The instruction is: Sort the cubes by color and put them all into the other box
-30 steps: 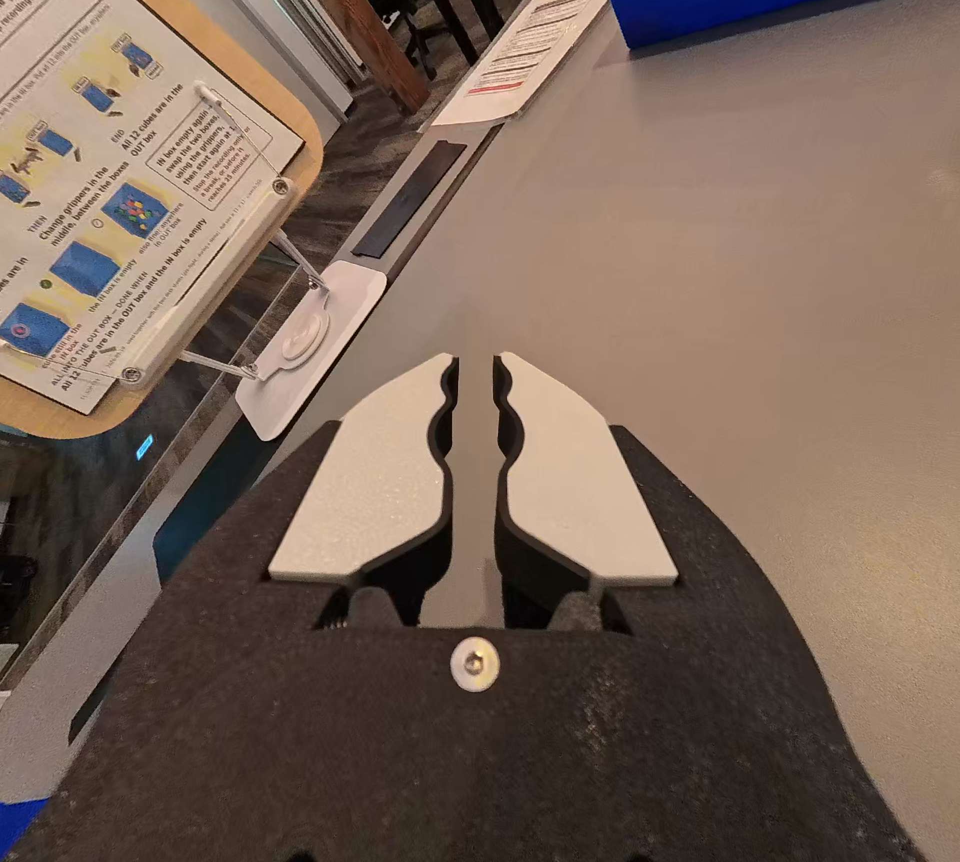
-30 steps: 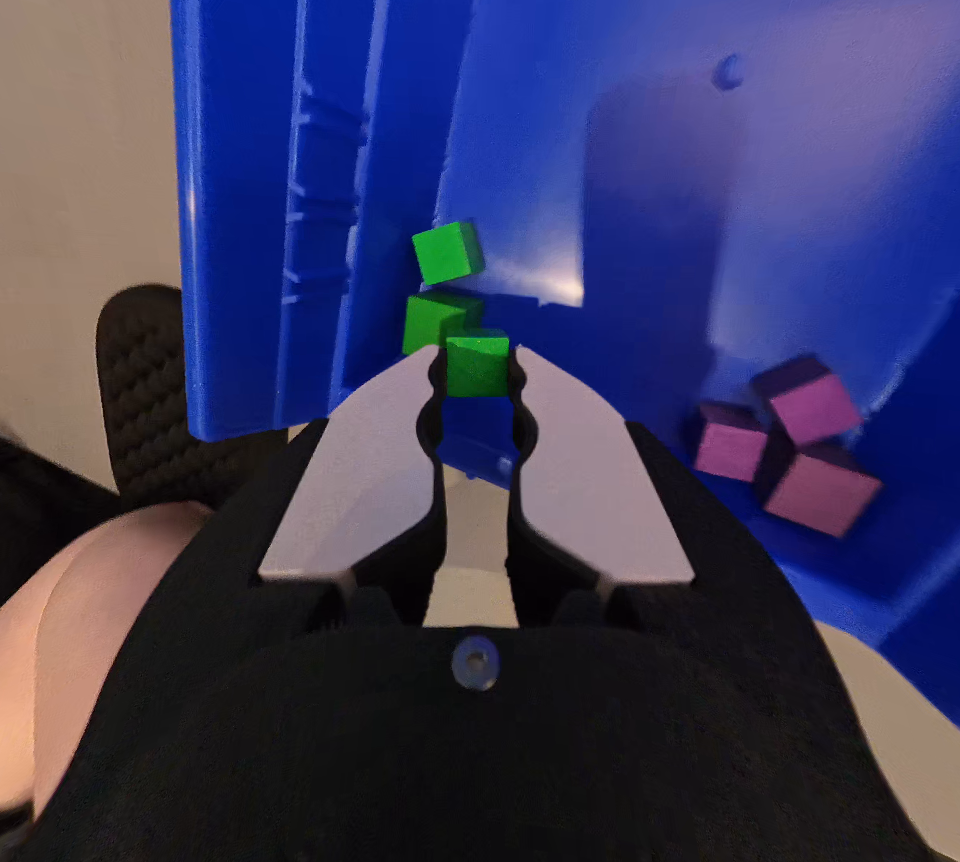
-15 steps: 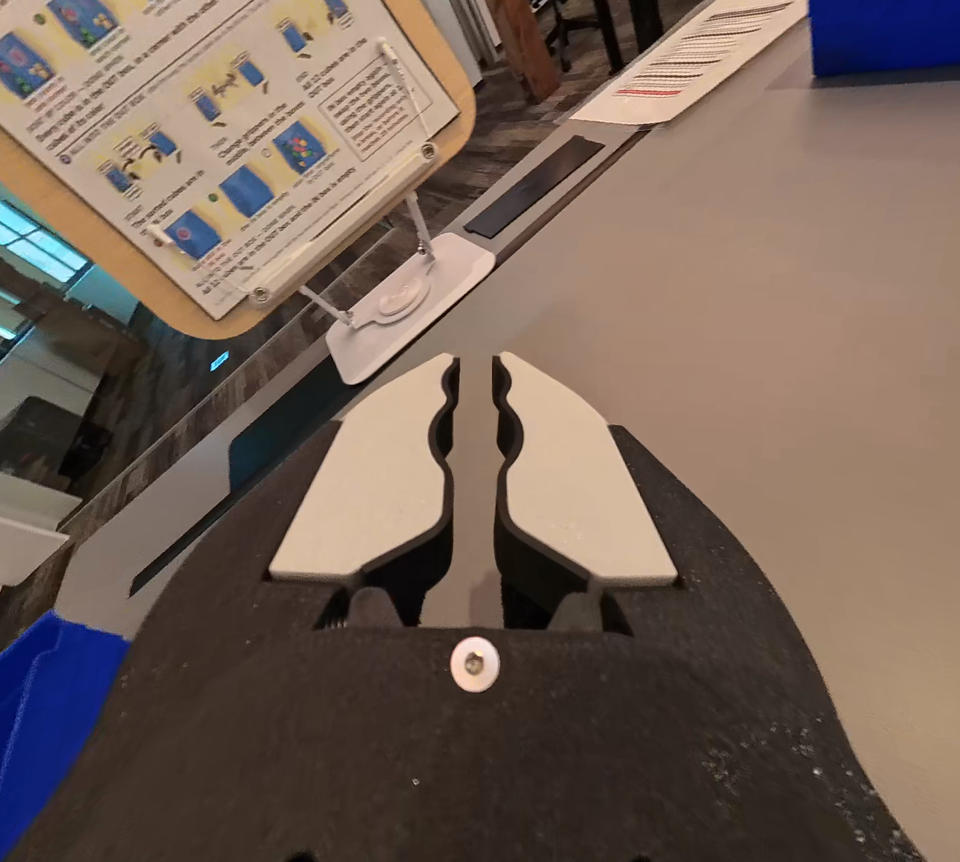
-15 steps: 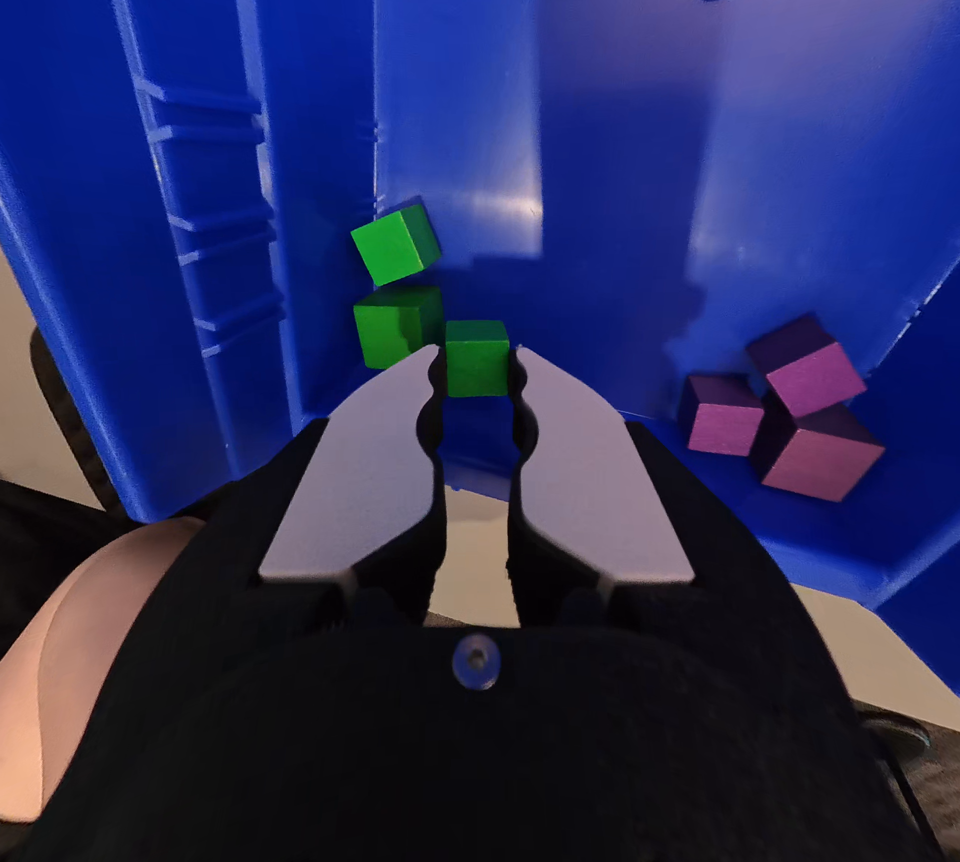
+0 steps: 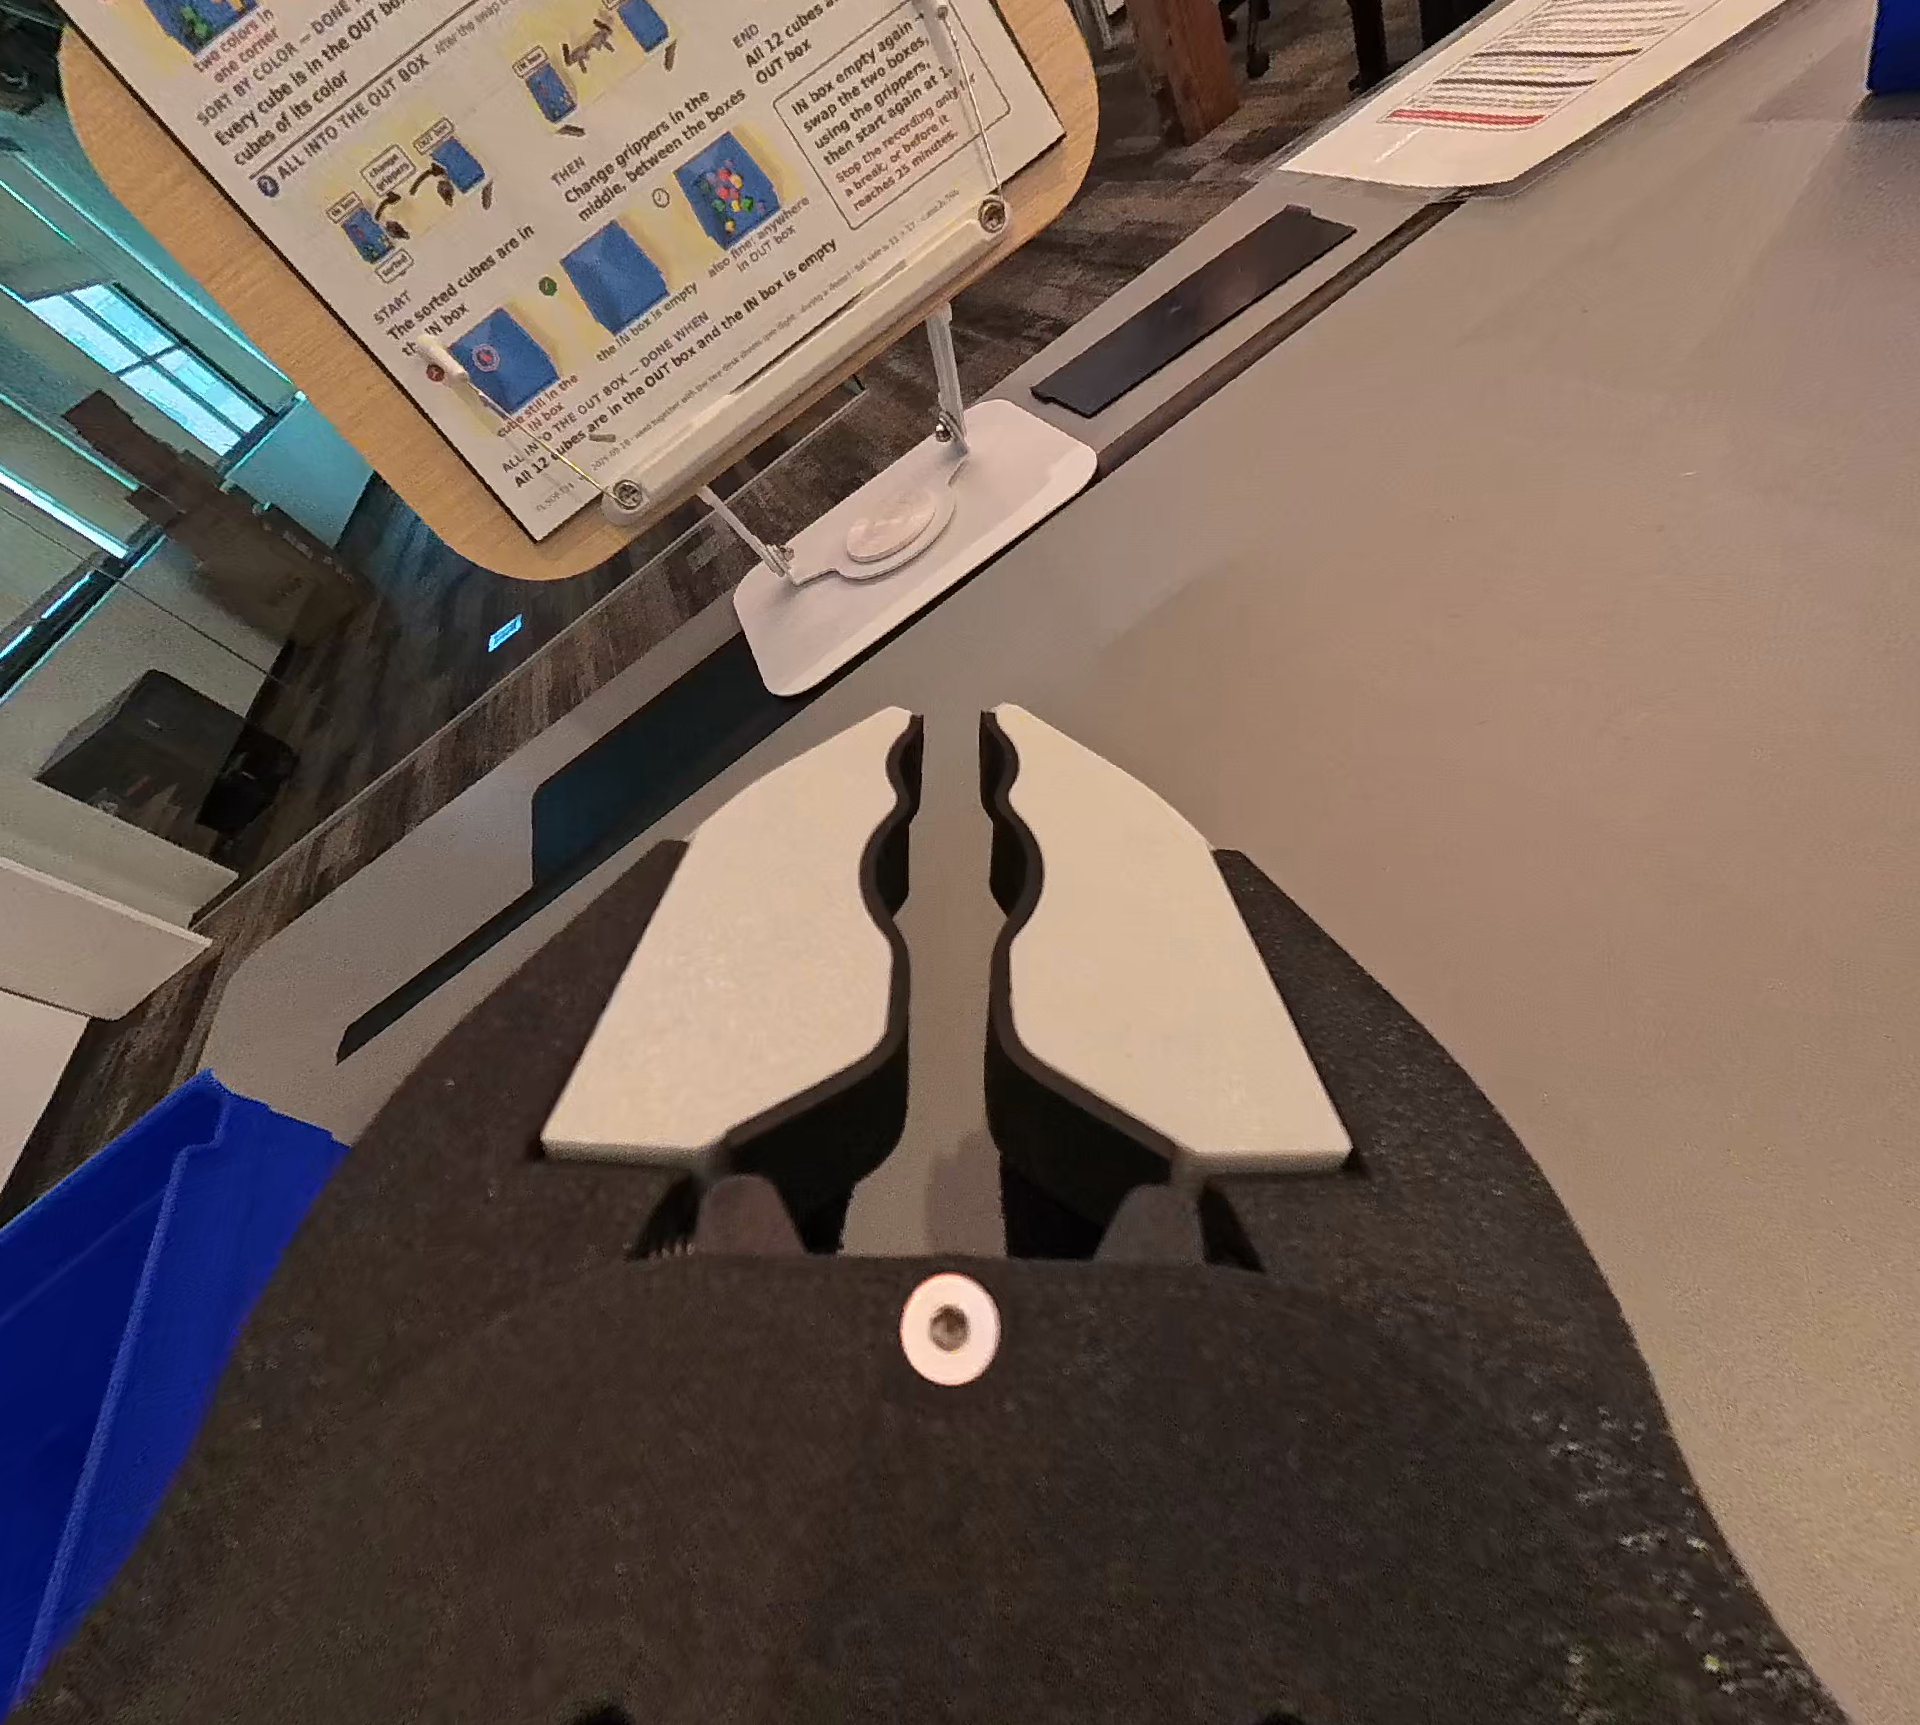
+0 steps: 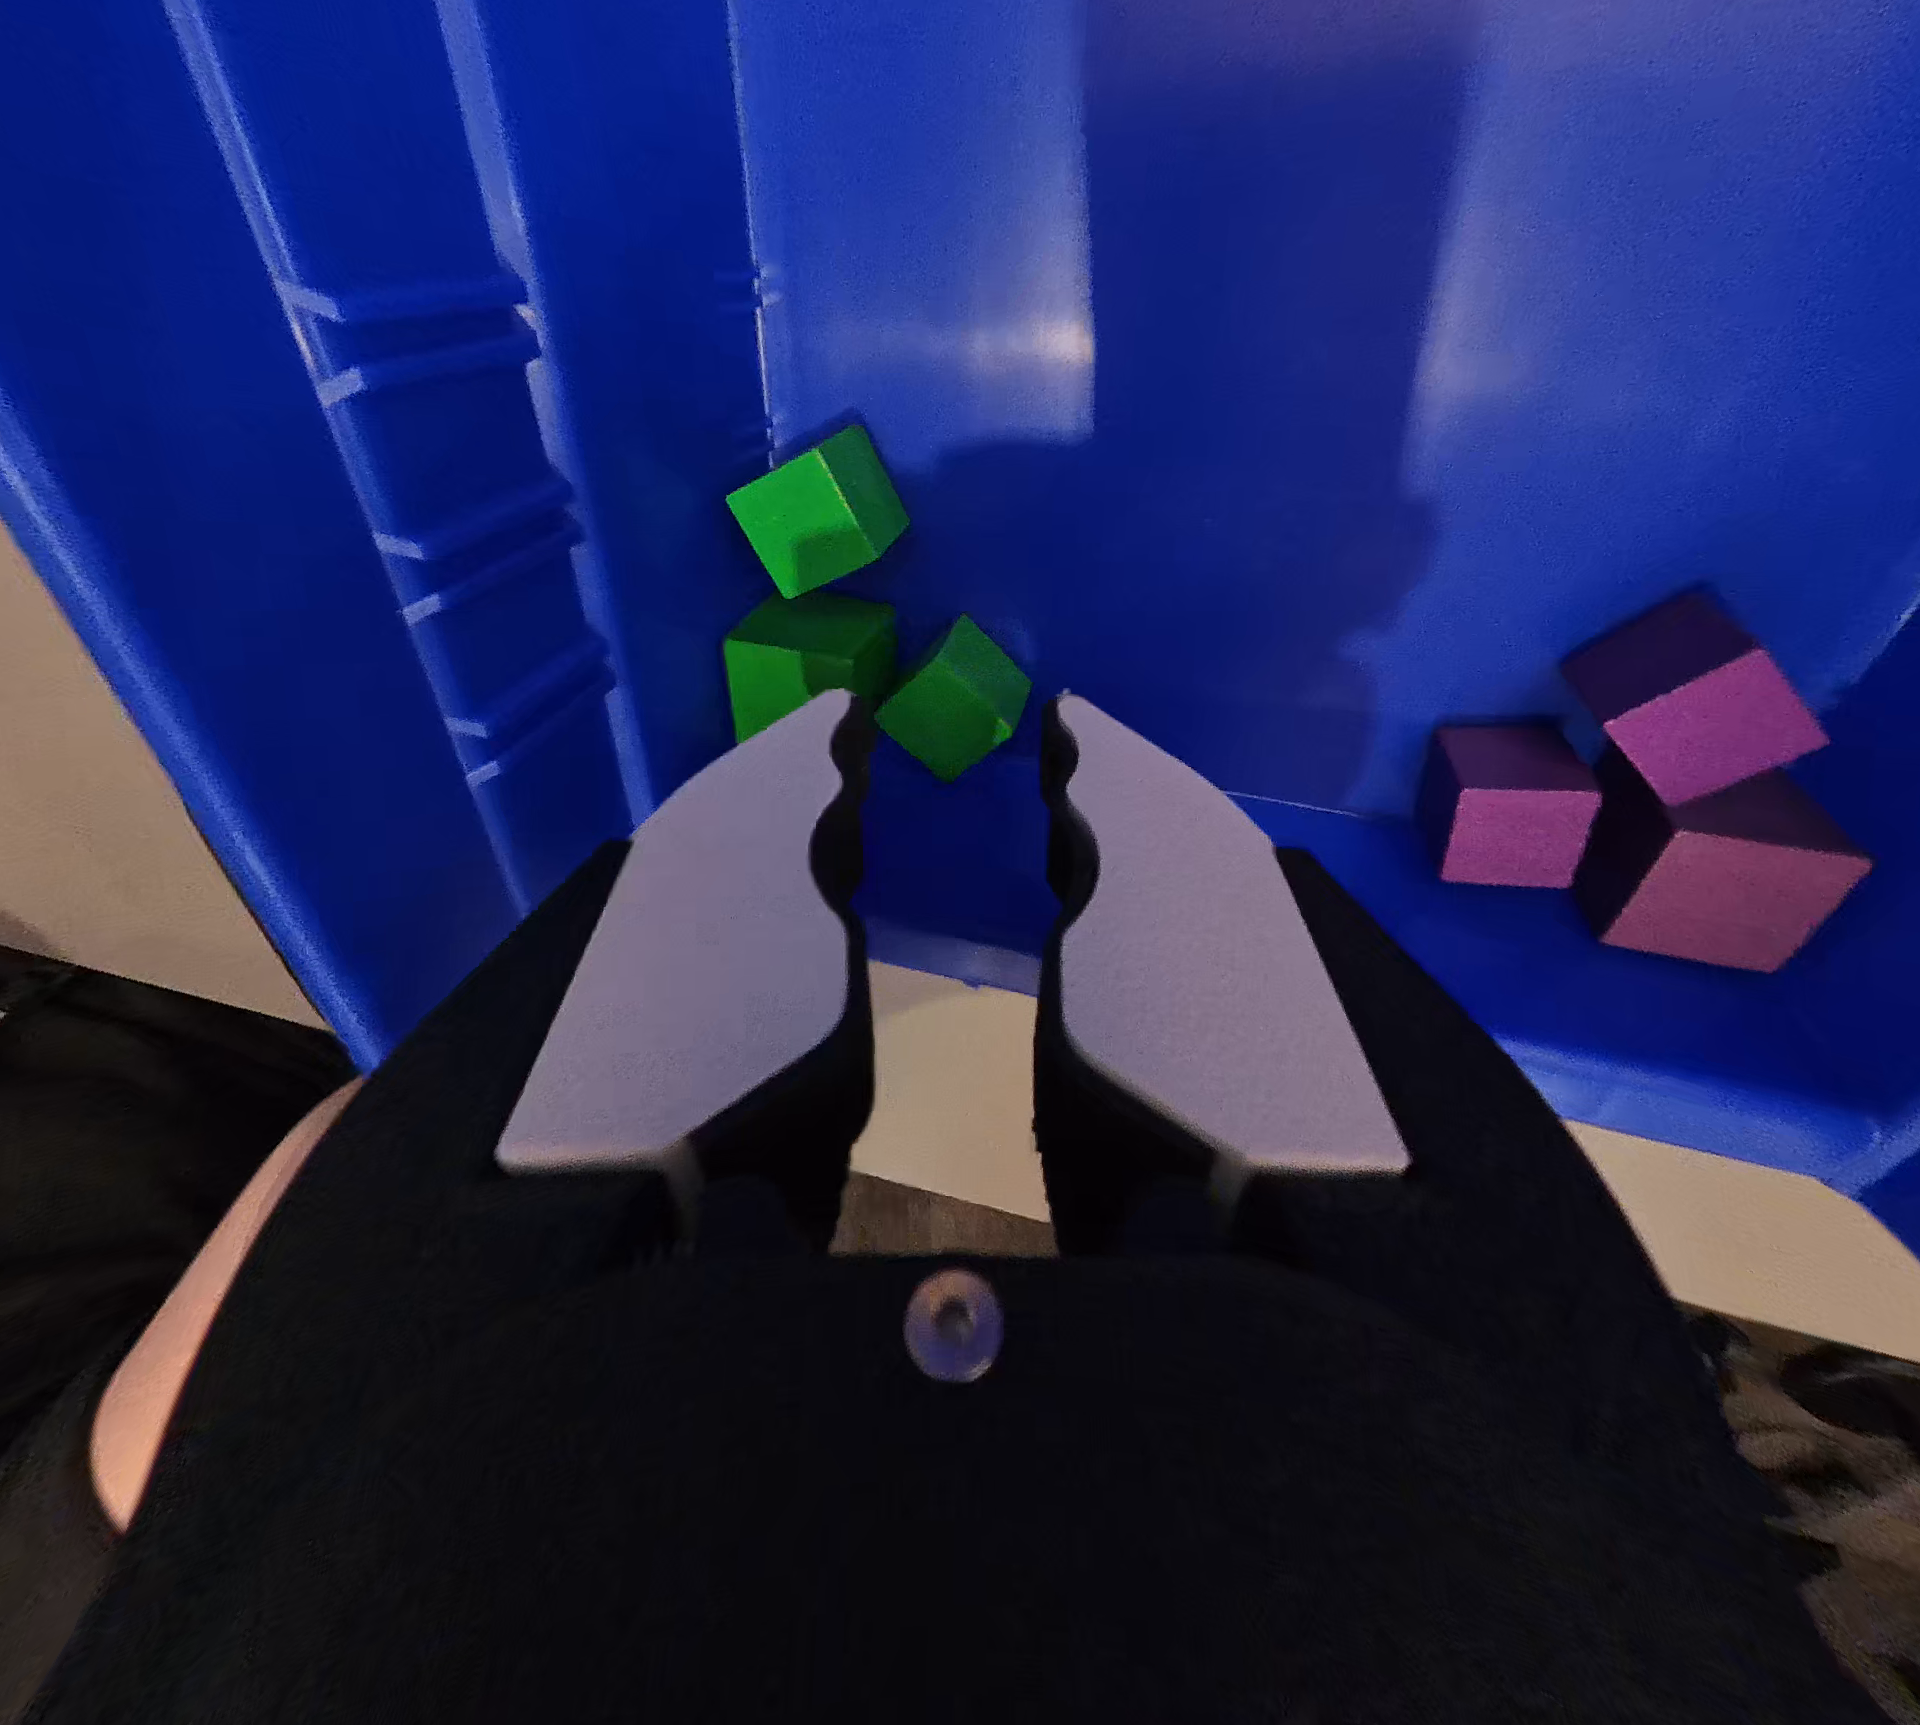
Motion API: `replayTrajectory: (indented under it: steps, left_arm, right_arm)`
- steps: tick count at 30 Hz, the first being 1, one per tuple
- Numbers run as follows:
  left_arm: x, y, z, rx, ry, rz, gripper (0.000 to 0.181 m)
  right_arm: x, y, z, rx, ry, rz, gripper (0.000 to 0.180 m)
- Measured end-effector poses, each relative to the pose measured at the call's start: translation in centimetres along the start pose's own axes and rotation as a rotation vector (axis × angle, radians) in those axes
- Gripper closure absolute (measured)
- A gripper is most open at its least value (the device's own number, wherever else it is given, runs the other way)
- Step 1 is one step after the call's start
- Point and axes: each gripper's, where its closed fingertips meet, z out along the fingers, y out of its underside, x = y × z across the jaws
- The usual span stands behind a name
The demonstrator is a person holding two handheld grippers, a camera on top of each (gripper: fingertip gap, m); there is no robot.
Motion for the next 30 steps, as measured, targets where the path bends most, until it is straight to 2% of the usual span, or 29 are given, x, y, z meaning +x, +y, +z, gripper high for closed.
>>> replayTrajectory:
  steps: [5, 10, 18, 22, 25, 30]
  left_arm:
    - [-0.1, 0.2, -0.1, 0.001, -0.001, -0.003, 0.171]
    - [-0.3, 0.2, -0.1, 0.003, -0.012, -0.005, 0.171]
    - [-2.3, 0.3, -0.4, 0.006, -0.056, -0.042, 0.177]
    - [-5.0, 0.3, -1.5, 0.011, -0.115, -0.049, 0.177]
    - [-8.3, 0.7, -3.5, 0.018, -0.148, -0.122, 0.177]
    - [-16.3, 4.0, -8.3, -0.001, -0.243, -0.196, 0.181]
  right_arm:
    - [0.4, -0.4, -1.7, 0.095, 0.016, 0.066, 0.146]
    - [-0.2, -0.5, -5.4, 0.251, 0.088, 0.059, 0.145]
    - [-4.8, -4.0, -14.3, 0.711, 0.193, -0.155, 0.147]
    - [-9.4, -6.4, -18.4, 0.964, 0.131, -0.345, 0.151]
    - [-13.2, -7.3, -20.6, 1.112, 0.059, -0.499, 0.152]
    - [-18.6, -7.3, -23.1, 1.270, -0.167, -0.661, 0.146]
